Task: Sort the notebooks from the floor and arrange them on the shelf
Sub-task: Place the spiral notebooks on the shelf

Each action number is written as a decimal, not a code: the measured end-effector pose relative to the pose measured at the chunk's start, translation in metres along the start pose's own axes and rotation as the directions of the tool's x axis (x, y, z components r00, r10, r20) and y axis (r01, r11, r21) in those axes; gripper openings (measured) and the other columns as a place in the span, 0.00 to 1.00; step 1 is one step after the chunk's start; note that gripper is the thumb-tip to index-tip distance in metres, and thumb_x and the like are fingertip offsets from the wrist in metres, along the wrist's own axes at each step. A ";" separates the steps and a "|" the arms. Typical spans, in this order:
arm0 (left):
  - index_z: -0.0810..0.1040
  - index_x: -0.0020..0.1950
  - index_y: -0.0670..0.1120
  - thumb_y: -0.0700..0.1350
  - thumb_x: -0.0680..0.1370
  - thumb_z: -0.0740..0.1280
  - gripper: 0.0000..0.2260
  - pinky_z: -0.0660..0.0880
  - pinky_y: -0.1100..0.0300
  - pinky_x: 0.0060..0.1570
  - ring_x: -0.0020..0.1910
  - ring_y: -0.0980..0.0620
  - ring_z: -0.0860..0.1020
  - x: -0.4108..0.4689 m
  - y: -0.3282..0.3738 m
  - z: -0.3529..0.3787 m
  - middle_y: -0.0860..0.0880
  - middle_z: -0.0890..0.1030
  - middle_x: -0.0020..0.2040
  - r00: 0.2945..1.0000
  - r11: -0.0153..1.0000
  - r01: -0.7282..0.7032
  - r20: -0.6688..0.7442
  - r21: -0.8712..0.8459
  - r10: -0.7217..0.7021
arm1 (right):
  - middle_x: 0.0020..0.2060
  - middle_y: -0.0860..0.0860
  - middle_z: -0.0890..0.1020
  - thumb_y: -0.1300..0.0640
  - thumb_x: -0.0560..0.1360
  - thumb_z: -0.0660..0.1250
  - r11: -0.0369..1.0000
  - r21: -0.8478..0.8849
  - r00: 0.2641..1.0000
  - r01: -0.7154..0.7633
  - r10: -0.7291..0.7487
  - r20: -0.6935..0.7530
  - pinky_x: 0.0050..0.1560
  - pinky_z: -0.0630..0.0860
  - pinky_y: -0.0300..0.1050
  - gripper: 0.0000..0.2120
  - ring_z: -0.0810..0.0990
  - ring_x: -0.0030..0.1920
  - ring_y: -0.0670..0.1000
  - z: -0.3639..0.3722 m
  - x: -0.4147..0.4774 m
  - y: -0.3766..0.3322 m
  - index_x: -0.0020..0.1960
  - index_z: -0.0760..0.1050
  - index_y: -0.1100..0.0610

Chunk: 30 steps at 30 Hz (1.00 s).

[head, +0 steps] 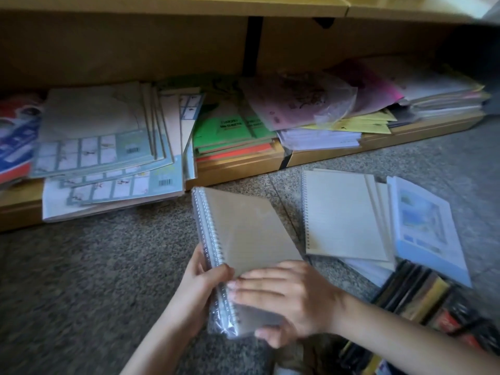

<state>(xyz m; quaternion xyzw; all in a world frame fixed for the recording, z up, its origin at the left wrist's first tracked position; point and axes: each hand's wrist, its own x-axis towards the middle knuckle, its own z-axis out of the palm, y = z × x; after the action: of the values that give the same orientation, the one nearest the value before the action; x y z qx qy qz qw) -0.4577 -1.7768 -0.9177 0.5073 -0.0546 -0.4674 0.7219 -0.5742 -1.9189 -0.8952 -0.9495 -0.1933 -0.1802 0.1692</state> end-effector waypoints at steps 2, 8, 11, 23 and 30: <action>0.71 0.58 0.40 0.33 0.62 0.64 0.23 0.78 0.58 0.36 0.40 0.47 0.81 -0.001 0.008 0.004 0.42 0.83 0.44 0.999 0.997 -0.038 0.029 0.062 0.036 | 0.57 0.47 0.82 0.50 0.79 0.56 0.998 0.034 0.998 -0.060 0.061 -0.032 0.60 0.75 0.45 0.17 0.78 0.61 0.49 0.000 -0.001 0.006 0.60 0.79 0.54; 0.75 0.59 0.46 0.44 0.54 0.68 0.32 0.77 0.57 0.40 0.45 0.48 0.80 -0.007 0.045 0.008 0.45 0.83 0.48 0.986 0.973 -0.168 0.028 0.156 0.166 | 0.62 0.51 0.72 0.58 0.72 0.65 0.901 0.116 0.853 -0.418 0.433 -0.290 0.67 0.66 0.45 0.18 0.69 0.66 0.48 0.007 -0.013 0.008 0.61 0.67 0.56; 0.77 0.59 0.48 0.41 0.55 0.67 0.31 0.77 0.58 0.44 0.46 0.48 0.79 -0.015 0.065 0.007 0.43 0.82 0.49 0.965 0.954 -0.263 0.052 0.144 0.258 | 0.63 0.49 0.68 0.47 0.70 0.65 0.653 0.392 0.580 -0.648 0.757 -0.301 0.66 0.64 0.36 0.24 0.69 0.65 0.45 0.002 -0.007 0.017 0.64 0.62 0.49; 0.81 0.55 0.54 0.43 0.56 0.66 0.28 0.78 0.62 0.41 0.45 0.51 0.82 -0.047 0.167 0.030 0.47 0.84 0.46 0.776 0.748 -0.630 0.202 0.210 0.597 | 0.52 0.48 0.84 0.38 0.70 0.66 0.536 0.807 0.520 -0.247 0.776 -0.357 0.54 0.75 0.38 0.20 0.80 0.54 0.46 -0.057 0.069 0.024 0.58 0.77 0.45; 0.77 0.50 0.63 0.42 0.64 0.65 0.20 0.76 0.65 0.37 0.42 0.60 0.81 -0.035 0.260 0.055 0.57 0.83 0.42 0.756 0.609 -0.629 0.199 0.483 0.624 | 0.37 0.41 0.83 0.57 0.78 0.59 0.608 0.784 0.415 -0.123 0.749 -0.516 0.41 0.73 0.29 0.07 0.78 0.40 0.37 -0.114 0.152 0.054 0.45 0.76 0.55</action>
<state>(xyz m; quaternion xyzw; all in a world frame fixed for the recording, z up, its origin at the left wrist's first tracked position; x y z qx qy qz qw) -0.3460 -1.7759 -0.6738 0.6294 -0.3566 -0.1549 0.6729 -0.4520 -1.9635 -0.7465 -0.6447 0.1370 -0.4622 0.5932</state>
